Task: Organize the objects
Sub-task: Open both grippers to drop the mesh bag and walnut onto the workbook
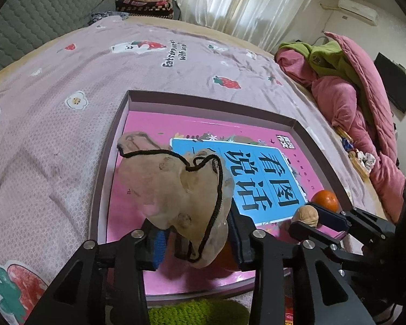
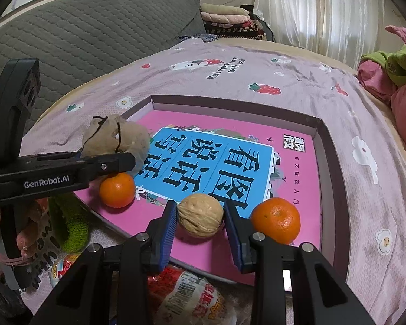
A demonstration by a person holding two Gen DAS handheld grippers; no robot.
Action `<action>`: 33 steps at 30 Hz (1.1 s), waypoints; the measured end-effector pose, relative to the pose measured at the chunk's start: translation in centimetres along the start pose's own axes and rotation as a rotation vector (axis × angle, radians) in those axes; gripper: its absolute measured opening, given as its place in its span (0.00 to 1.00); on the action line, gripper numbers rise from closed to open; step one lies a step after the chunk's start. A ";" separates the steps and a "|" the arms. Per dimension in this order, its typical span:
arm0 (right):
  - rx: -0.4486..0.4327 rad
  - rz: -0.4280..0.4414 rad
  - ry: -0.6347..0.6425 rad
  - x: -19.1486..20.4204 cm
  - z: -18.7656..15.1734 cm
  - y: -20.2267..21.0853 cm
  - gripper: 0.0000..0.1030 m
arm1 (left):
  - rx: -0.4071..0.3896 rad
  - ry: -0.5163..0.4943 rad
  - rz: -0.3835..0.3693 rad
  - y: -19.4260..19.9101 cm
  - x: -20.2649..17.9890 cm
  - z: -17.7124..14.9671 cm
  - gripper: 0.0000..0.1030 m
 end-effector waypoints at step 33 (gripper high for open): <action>0.013 -0.011 -0.005 -0.1 0.0 0.6 0.35 | 0.029 0.001 0.044 5.2 0.9 -1.7 0.64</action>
Point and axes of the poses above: each gripper's, at about its wrist camera, not at the fingertips, and y roughly against the way its jaws point, x to its left, z to its top, the point moved 6 cm from there along -y, roughly the way its jaws point, and after that the axes turned 8 degrees about -x, right-handed, at the moved point
